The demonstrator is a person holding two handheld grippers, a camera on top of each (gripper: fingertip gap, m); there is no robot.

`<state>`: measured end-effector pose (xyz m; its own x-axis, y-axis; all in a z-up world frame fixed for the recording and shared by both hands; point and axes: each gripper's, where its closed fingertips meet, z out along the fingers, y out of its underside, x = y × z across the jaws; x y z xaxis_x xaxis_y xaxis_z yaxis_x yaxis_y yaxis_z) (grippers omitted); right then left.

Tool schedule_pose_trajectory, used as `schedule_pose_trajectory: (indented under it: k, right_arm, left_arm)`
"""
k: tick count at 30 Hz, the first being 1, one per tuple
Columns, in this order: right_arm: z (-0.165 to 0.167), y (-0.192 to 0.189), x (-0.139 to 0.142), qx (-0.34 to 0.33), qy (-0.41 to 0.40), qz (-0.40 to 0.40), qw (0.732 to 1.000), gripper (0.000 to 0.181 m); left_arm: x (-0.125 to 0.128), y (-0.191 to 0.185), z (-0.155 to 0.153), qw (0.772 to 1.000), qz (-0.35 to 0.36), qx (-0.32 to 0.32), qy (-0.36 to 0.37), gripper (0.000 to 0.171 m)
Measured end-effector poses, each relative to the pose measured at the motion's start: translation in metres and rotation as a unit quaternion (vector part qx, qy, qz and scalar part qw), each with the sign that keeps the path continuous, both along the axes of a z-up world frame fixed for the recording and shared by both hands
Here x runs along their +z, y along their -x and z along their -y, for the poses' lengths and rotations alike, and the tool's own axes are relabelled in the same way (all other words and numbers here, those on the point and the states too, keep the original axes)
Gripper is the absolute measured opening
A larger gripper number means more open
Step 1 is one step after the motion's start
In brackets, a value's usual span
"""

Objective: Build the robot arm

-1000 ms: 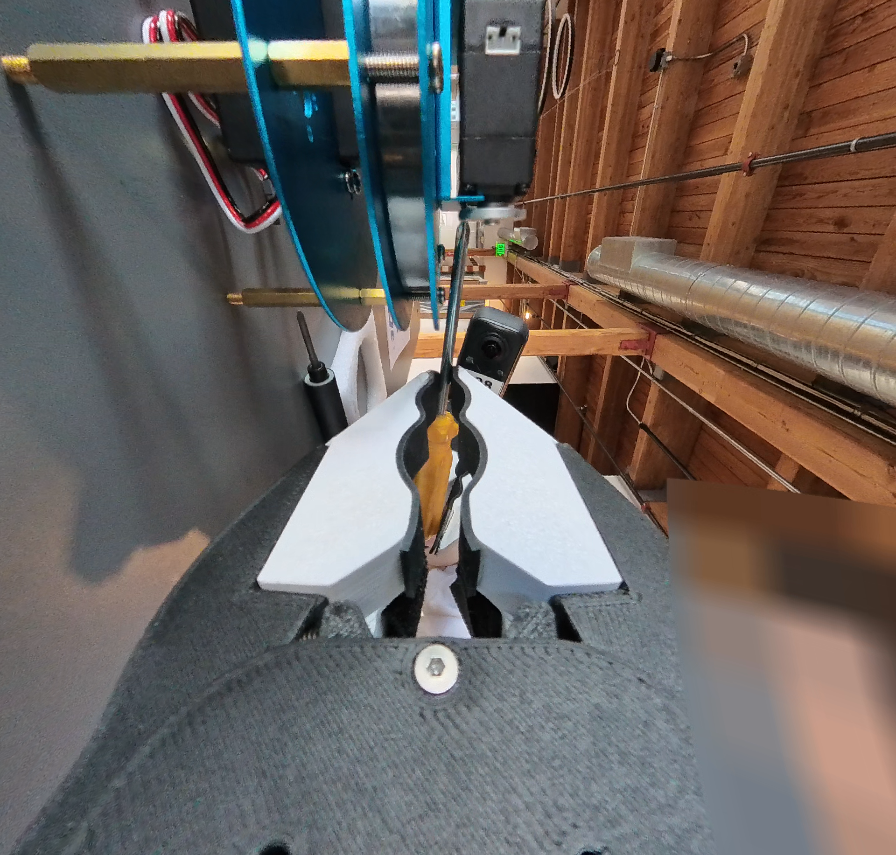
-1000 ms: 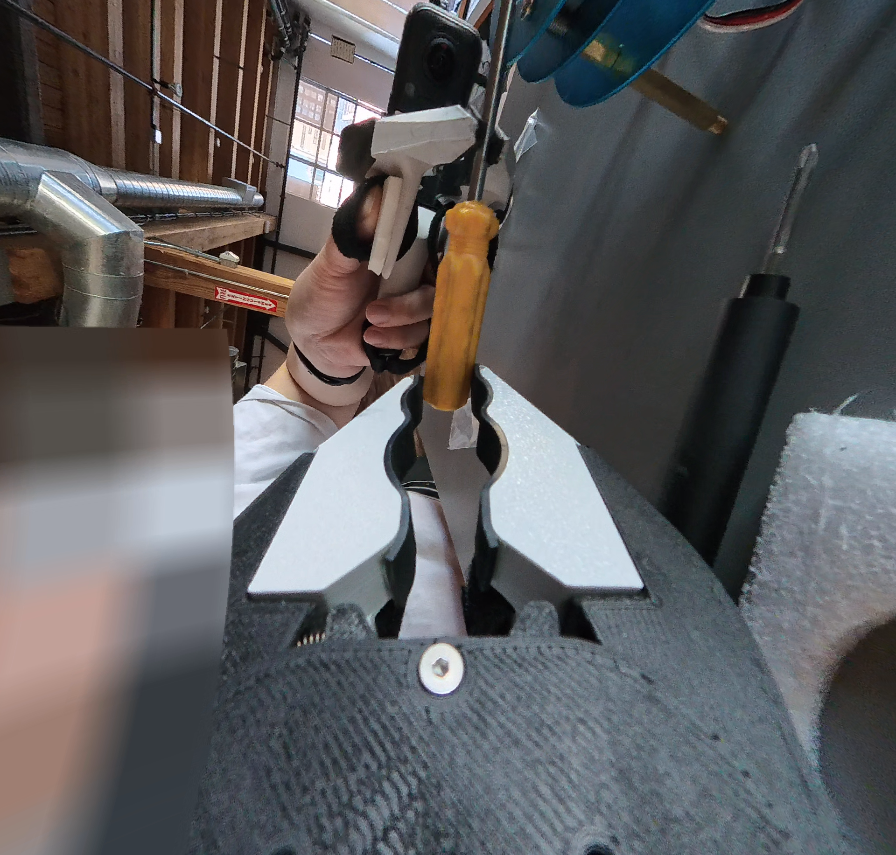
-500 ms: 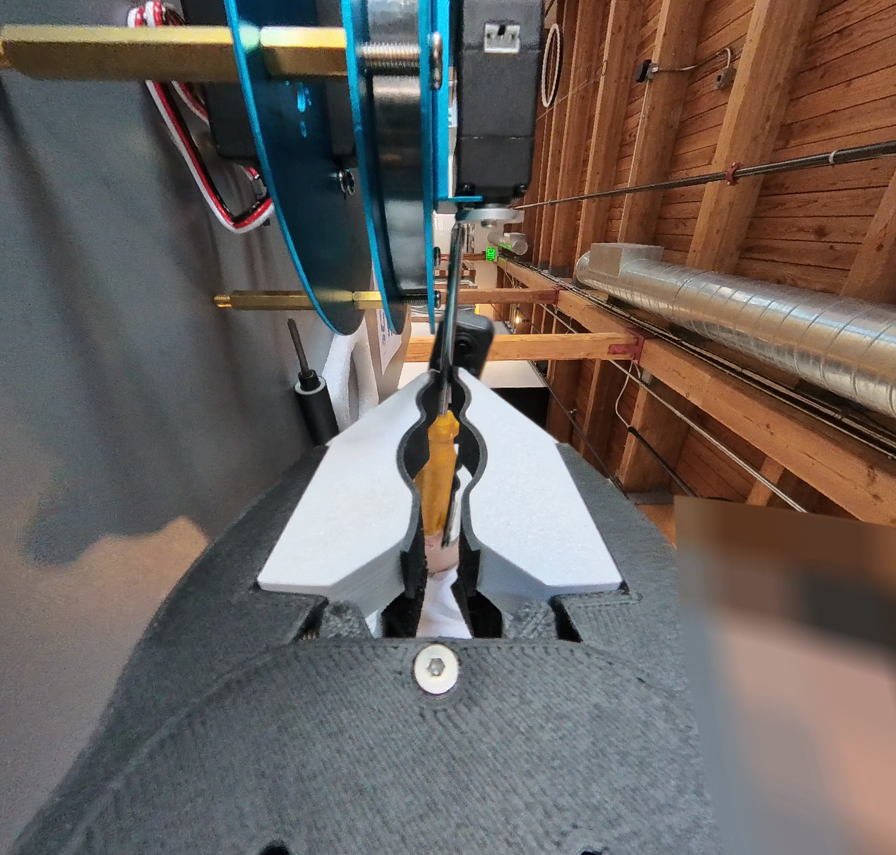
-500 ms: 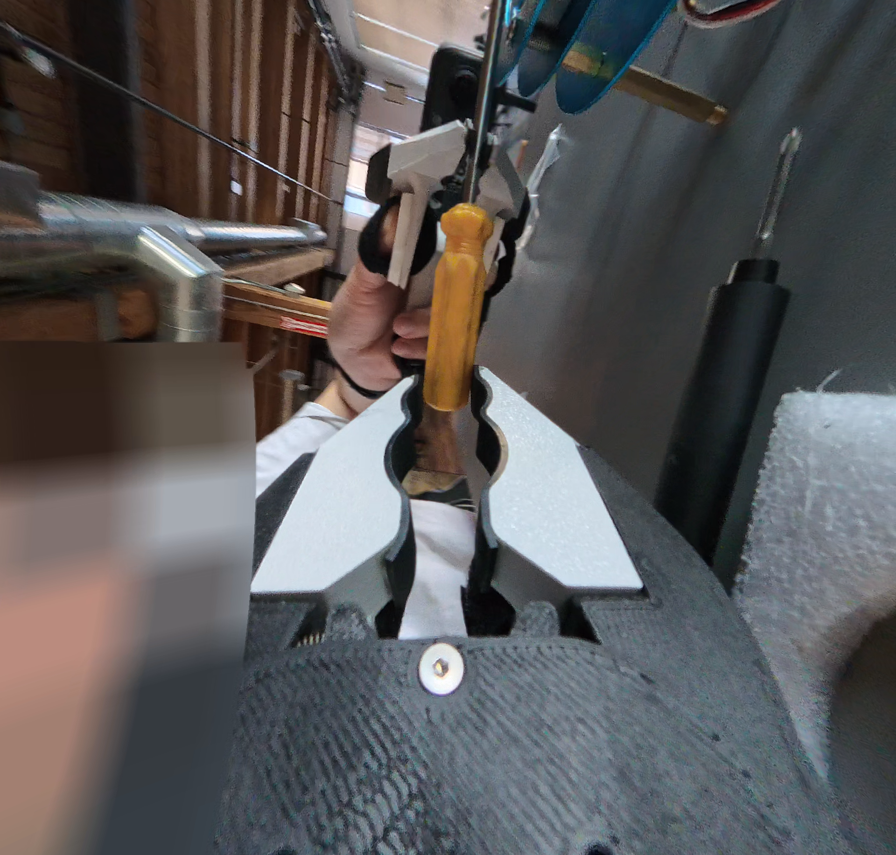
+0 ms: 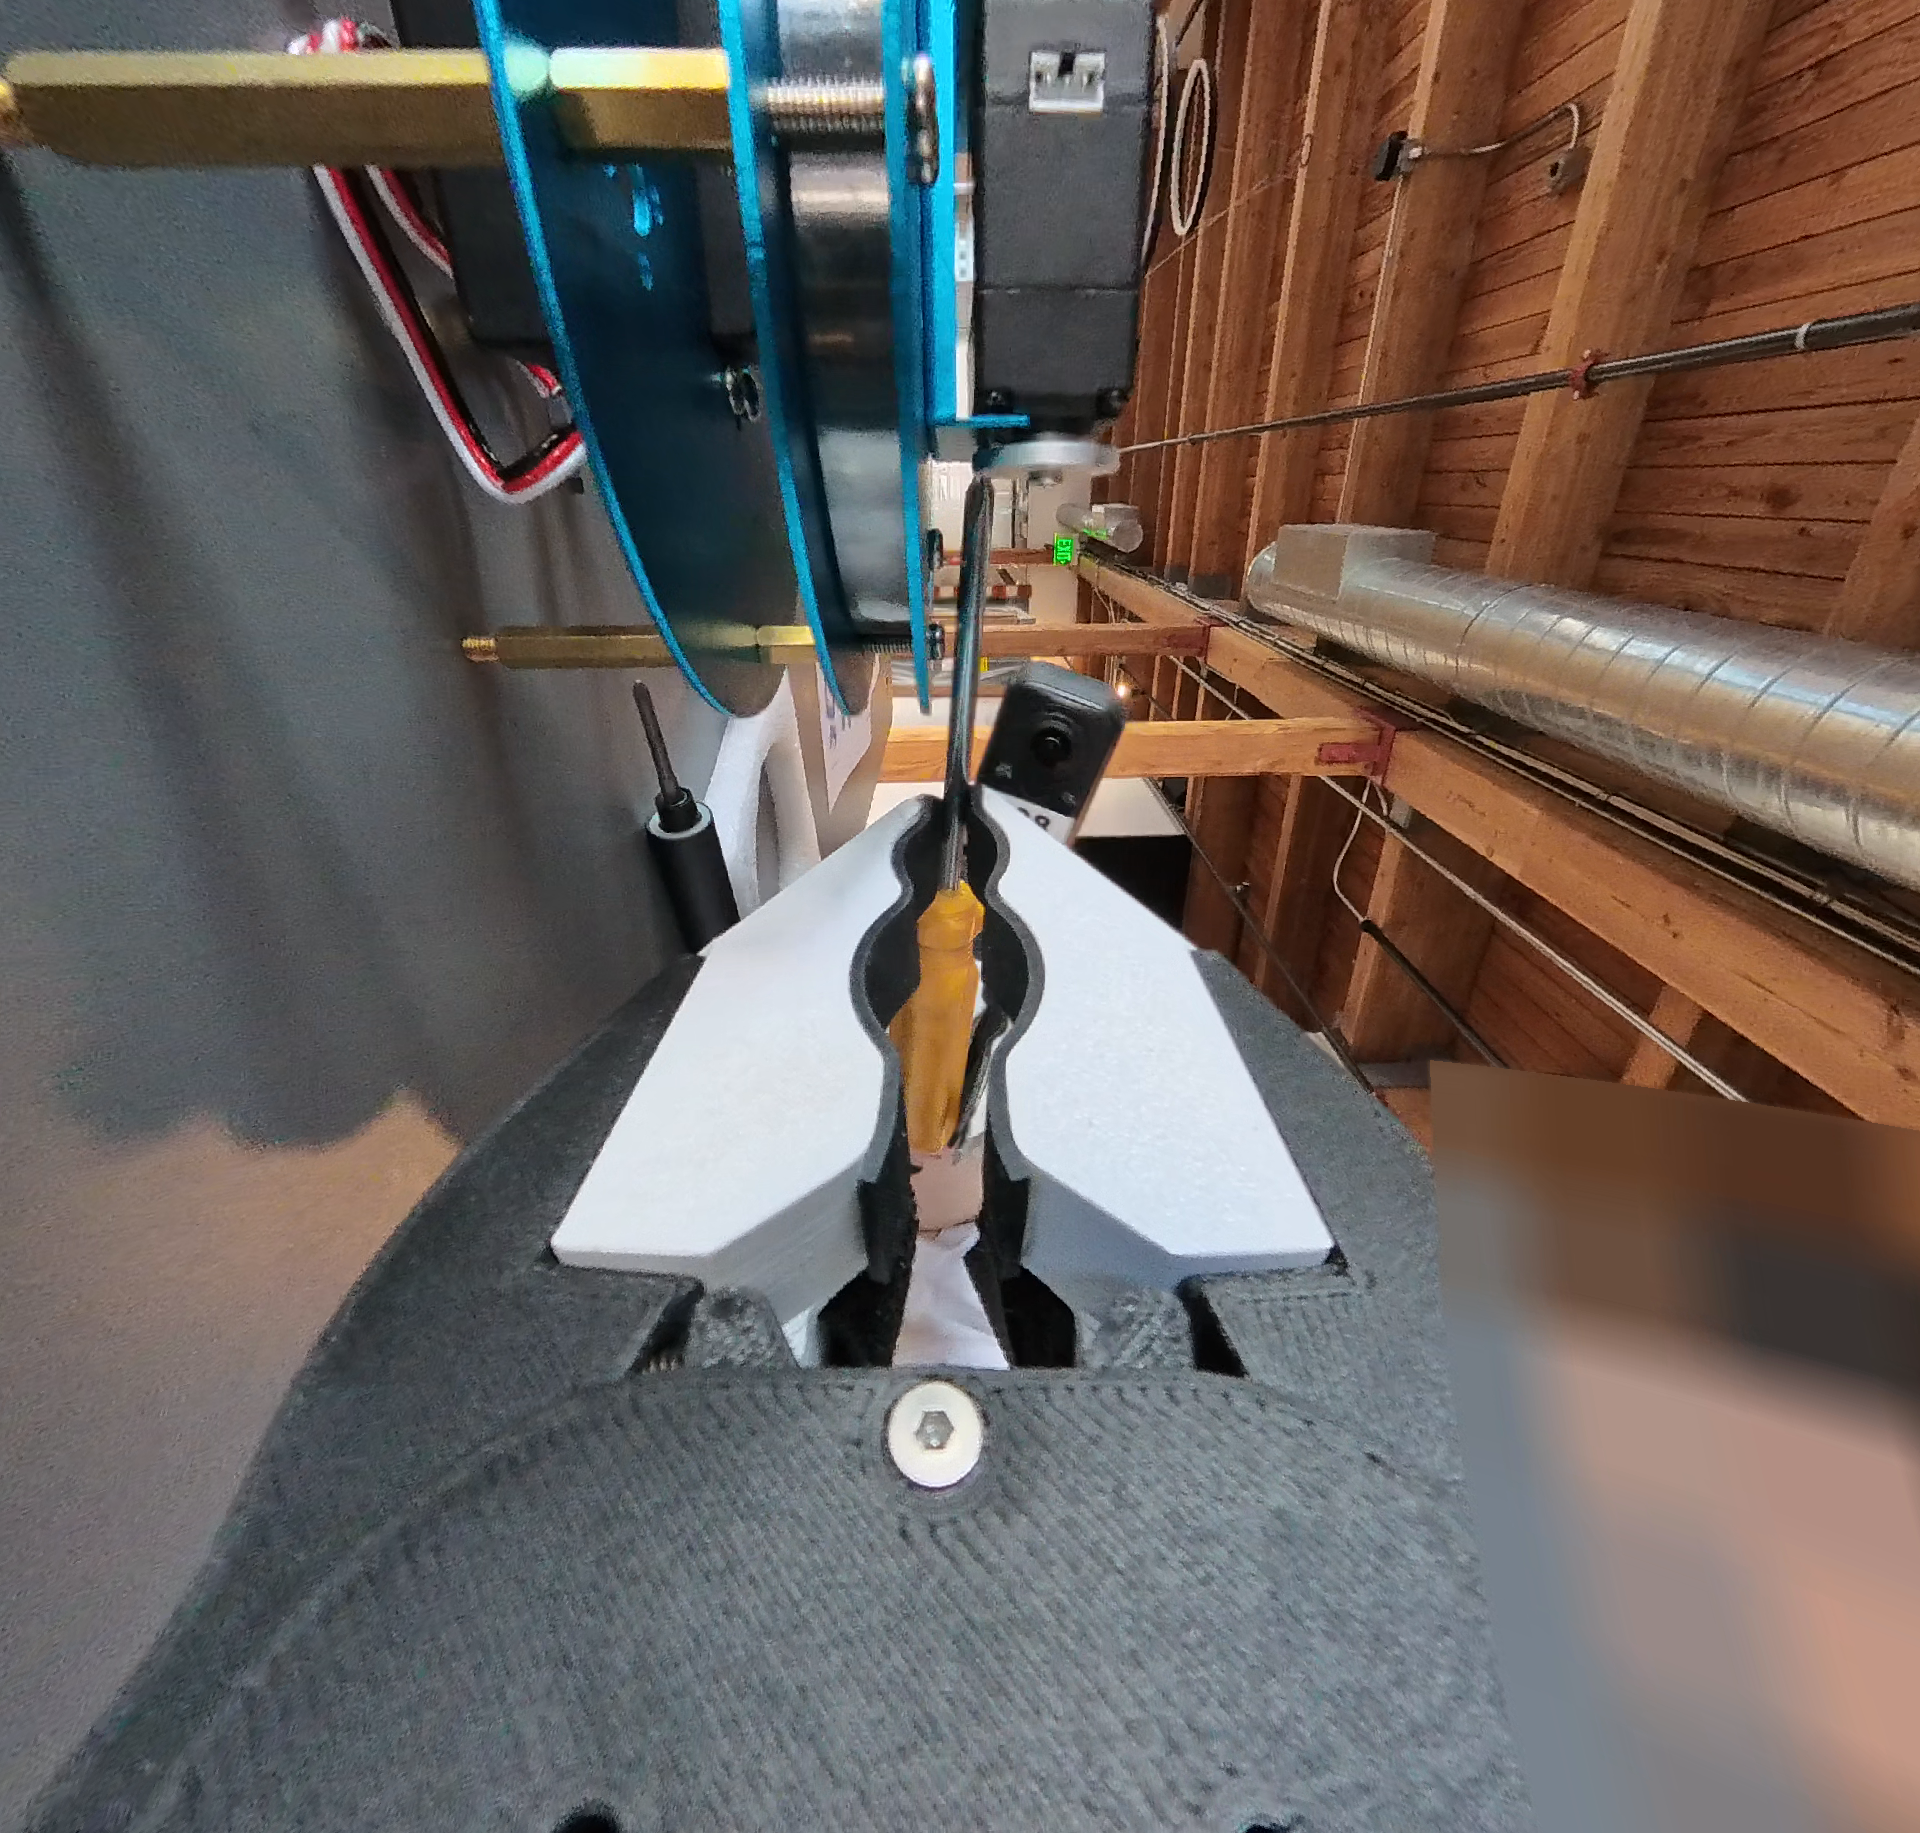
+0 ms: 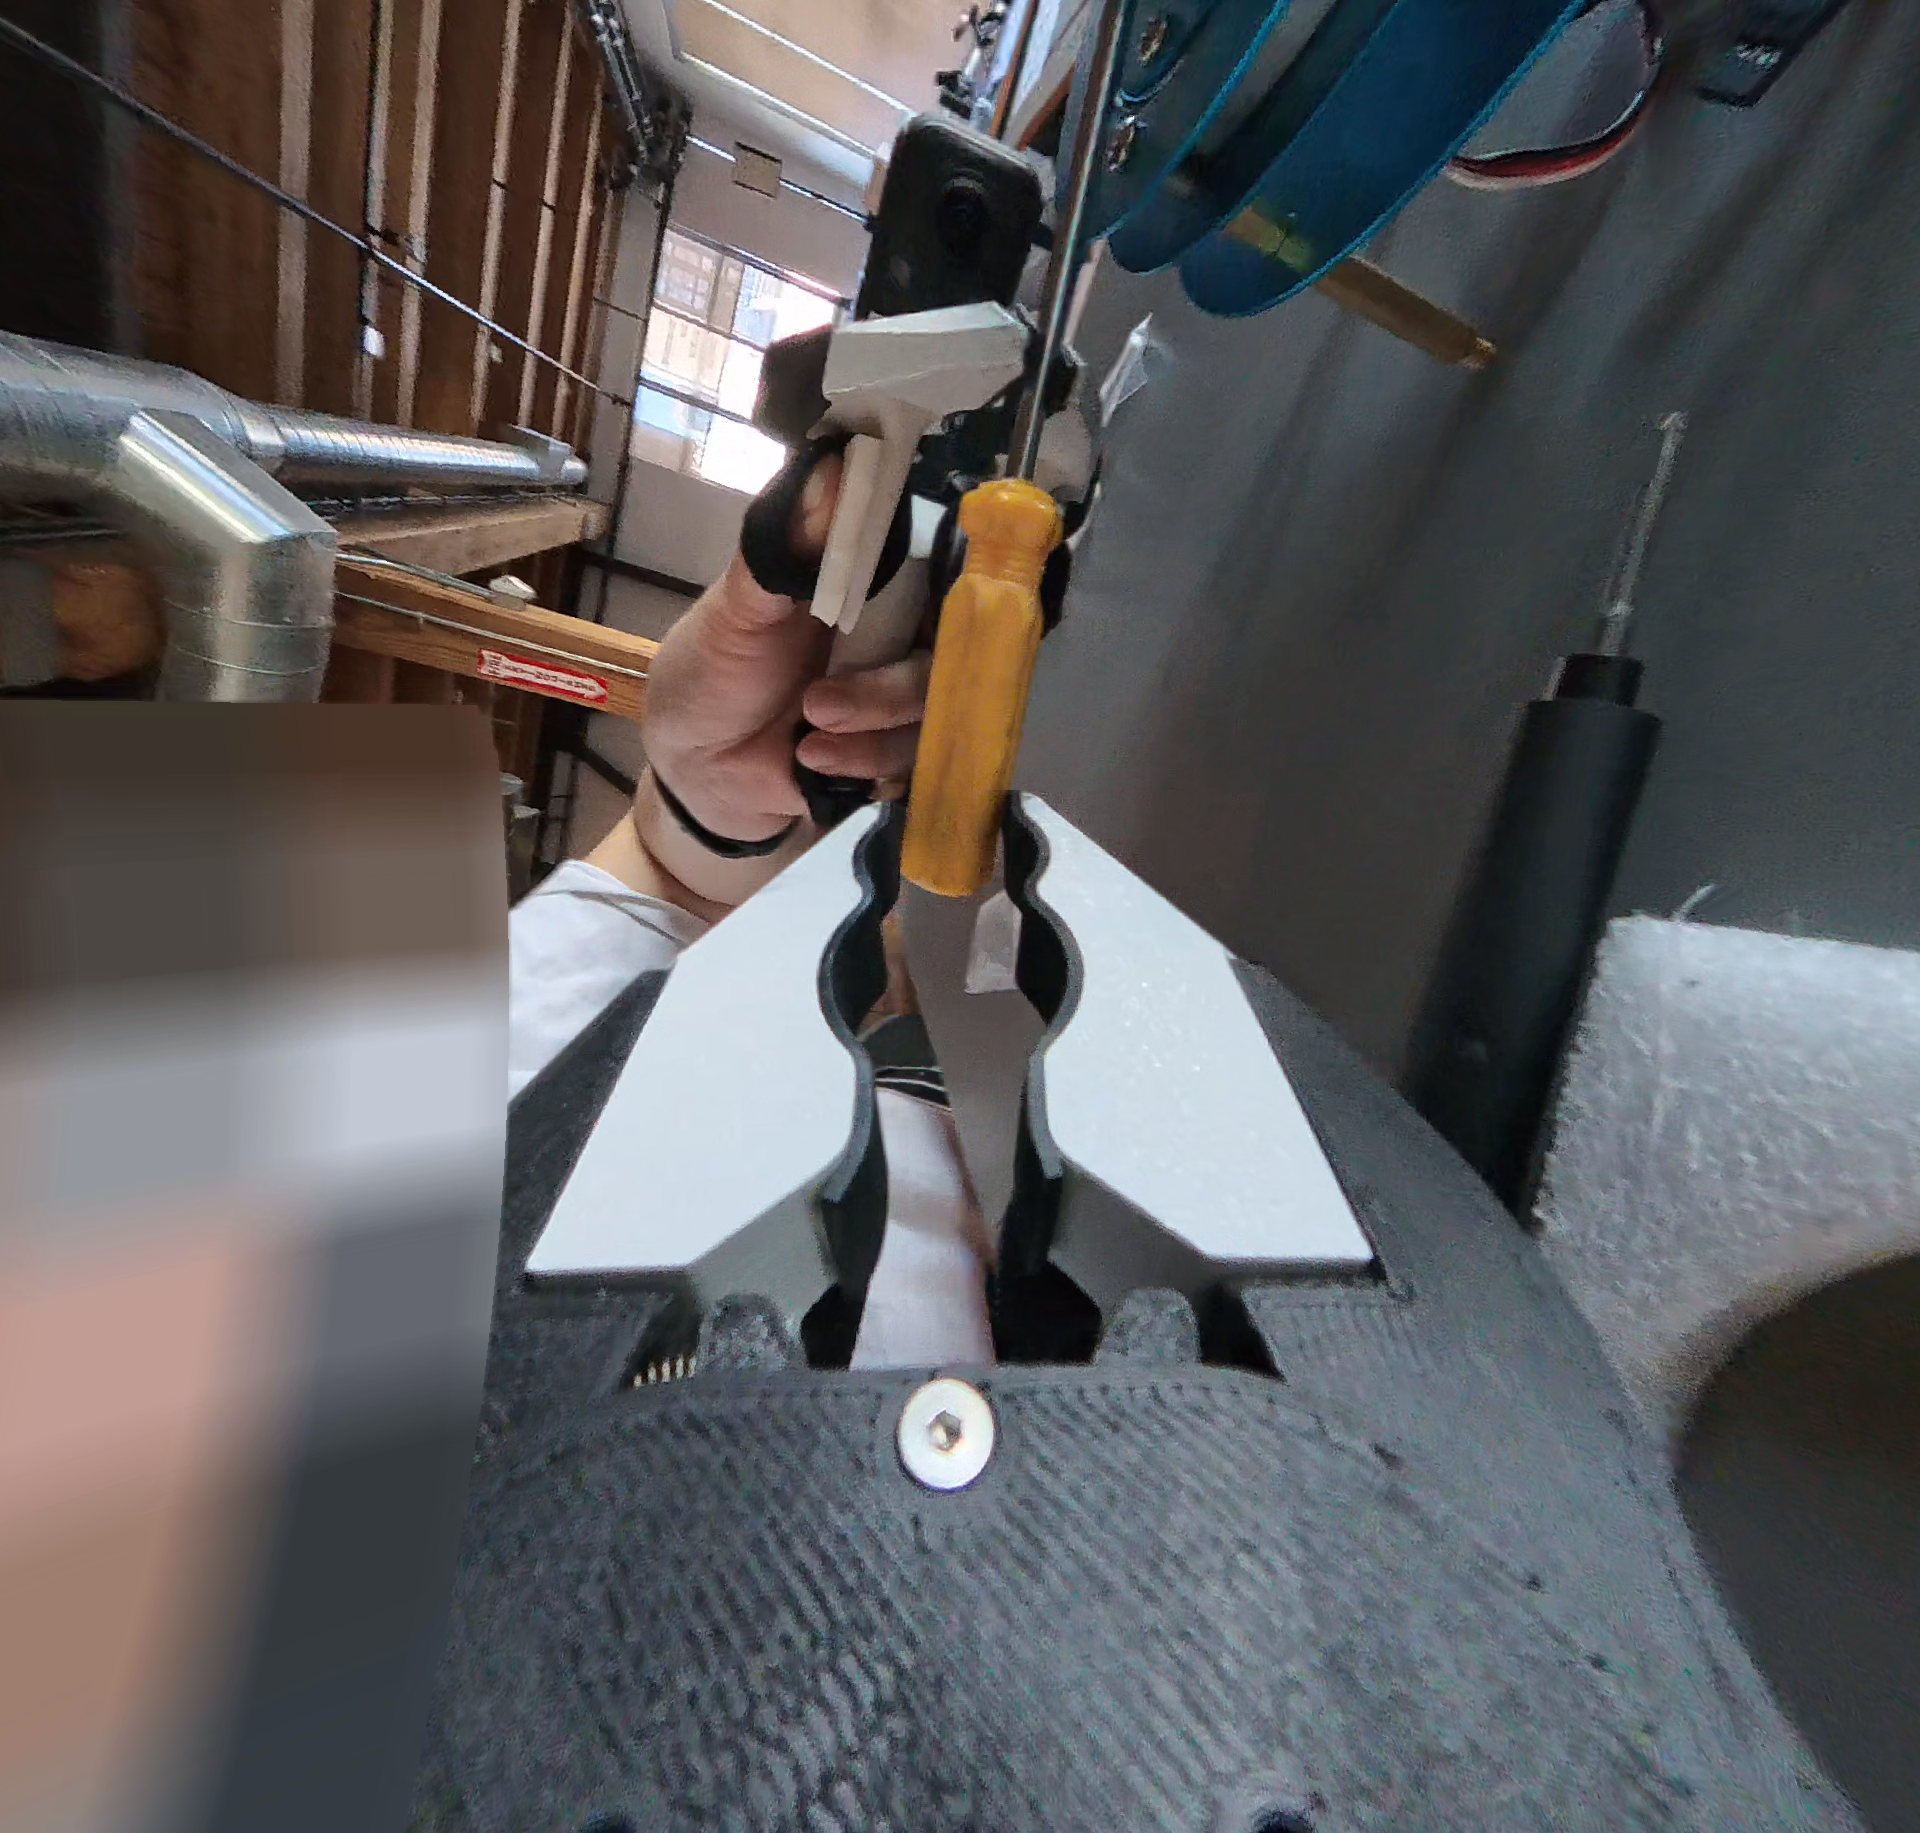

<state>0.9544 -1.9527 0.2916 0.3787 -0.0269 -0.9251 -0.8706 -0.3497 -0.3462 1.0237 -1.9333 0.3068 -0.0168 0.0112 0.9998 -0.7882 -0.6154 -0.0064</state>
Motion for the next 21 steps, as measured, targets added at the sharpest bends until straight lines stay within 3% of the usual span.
schedule_pose_trajectory:
  k: [4,6,9,11,13,16,21]
  right_arm:
    - [-0.003,0.0,0.01,-0.01,-0.058,-0.148,0.987,0.017]
    - [-0.003,0.0,0.007,-0.009,-0.066,-0.184,0.981,0.017]
    - [-0.003,0.0,0.0,-0.005,-0.049,-0.127,0.991,0.017]
    - [-0.004,-0.003,-0.004,-0.014,-0.019,-0.061,0.998,0.034]
    - [-0.004,-0.005,-0.004,-0.015,-0.001,-0.008,1.0,0.036]
    - [-0.006,-0.002,0.004,-0.006,-0.006,0.004,1.0,0.019]
    - [-0.002,0.005,-0.002,0.002,0.005,0.01,1.0,0.018]
  left_arm:
    - [0.003,-0.001,-0.003,1.0,0.005,0.004,0.004,0.002]
    - [0.001,-0.001,-0.003,1.0,0.002,0.003,-0.001,0.002]
    - [-0.001,-0.002,-0.004,1.0,-0.001,0.003,0.001,0.002]
    - [0.0,-0.002,-0.004,1.0,0.001,0.004,0.001,0.002]
    - [0.0,-0.002,-0.005,1.0,0.001,0.004,-0.001,0.002]
    - [0.0,-0.003,-0.006,1.0,0.003,0.005,-0.003,0.002]
    - [0.001,0.002,0.001,1.0,0.006,0.0,-0.006,0.003]
